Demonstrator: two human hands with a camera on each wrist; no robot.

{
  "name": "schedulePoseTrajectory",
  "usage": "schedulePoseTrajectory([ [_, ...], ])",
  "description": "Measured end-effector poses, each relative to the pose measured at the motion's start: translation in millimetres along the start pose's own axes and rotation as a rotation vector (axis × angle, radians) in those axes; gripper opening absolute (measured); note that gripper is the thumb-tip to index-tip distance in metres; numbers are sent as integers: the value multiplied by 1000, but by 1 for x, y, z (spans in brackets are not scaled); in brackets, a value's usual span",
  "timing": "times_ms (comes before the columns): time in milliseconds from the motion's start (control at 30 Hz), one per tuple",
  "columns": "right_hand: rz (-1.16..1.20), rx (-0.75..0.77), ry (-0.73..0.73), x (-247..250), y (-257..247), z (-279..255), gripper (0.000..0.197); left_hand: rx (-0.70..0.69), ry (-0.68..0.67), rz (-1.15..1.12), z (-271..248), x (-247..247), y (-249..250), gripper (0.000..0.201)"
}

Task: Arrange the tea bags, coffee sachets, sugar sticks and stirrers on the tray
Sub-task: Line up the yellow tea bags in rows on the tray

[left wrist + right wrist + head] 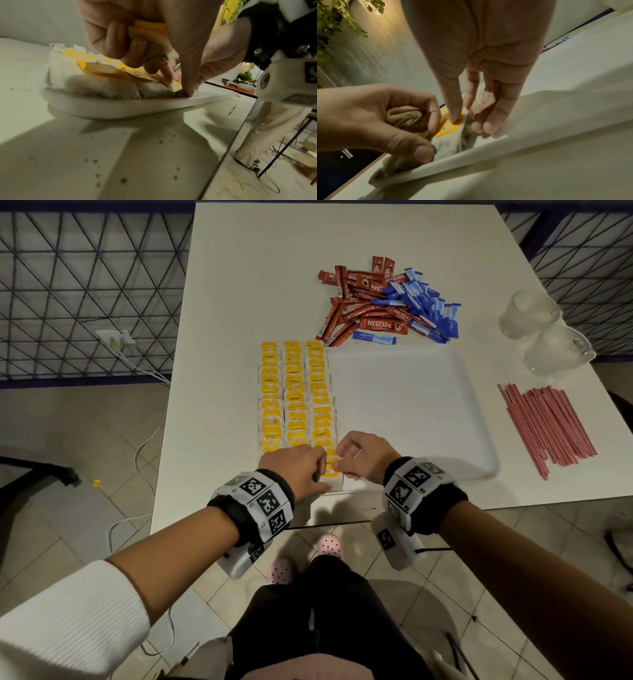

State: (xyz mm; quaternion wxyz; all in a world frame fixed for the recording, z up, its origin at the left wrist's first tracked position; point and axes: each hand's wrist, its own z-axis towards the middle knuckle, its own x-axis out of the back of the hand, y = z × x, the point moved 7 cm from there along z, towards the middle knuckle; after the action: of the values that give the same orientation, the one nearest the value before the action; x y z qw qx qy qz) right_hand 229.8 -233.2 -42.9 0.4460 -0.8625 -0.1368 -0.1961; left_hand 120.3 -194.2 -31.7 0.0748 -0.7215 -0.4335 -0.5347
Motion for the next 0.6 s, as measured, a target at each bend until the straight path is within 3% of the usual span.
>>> schedulePoseTrajectory([
  [167, 33, 81, 112, 13, -8, -7, 21, 59, -13, -465, -4, 6, -23, 33],
  [300, 192, 213, 13, 10, -34, -25, 24, 43, -62, -773, -13, 16, -31, 42],
  [400, 177, 234, -78, -1, -50, -34, 17, 14, -105, -894, -18, 19, -32, 42],
  [600, 94, 125, -41, -10, -57, -32, 16, -29, -126, -980, -23, 24, -30, 50],
])
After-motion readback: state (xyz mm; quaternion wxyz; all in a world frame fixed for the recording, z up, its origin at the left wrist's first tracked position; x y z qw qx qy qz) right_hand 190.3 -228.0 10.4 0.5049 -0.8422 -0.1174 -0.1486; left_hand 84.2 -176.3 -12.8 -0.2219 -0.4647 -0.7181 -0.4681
